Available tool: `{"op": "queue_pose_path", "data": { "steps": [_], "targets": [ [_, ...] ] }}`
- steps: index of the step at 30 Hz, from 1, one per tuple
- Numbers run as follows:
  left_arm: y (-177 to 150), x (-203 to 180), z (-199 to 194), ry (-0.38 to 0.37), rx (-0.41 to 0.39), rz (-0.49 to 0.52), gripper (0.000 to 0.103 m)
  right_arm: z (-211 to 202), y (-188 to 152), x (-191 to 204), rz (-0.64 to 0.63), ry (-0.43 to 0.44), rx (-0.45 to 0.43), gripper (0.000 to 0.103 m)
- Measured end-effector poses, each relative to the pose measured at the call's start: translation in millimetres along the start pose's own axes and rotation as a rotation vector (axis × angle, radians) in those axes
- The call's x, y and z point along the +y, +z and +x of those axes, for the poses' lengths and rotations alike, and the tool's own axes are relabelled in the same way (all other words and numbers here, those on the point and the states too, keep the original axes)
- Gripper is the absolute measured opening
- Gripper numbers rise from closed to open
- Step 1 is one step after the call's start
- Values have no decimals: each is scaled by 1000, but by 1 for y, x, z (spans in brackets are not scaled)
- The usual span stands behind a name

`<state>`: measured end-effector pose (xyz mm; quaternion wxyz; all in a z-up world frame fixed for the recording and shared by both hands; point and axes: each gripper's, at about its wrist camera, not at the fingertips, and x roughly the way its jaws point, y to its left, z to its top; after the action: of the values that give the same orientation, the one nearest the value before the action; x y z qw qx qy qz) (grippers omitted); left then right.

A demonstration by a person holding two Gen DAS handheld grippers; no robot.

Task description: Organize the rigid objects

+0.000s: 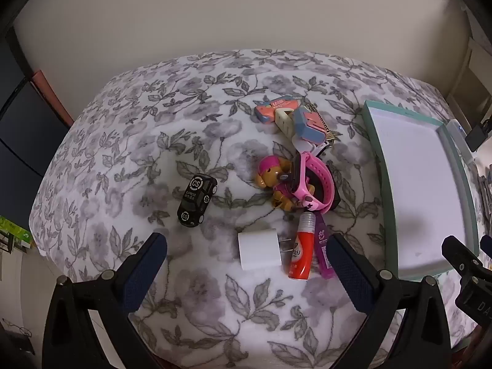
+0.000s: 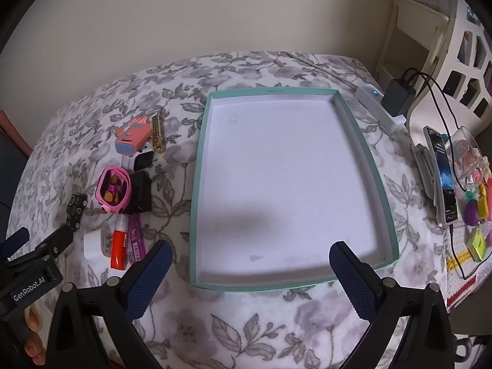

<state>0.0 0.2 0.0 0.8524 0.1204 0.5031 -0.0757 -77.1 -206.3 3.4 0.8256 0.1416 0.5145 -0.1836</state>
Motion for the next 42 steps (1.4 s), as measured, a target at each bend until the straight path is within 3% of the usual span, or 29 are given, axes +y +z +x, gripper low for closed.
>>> {"op": "queue_pose_path", "data": {
  "steps": [42],
  "targets": [
    [-3,0,12,-20,46,-16,103,-4,0,15,-67,-1,-42,103]
  ]
}}
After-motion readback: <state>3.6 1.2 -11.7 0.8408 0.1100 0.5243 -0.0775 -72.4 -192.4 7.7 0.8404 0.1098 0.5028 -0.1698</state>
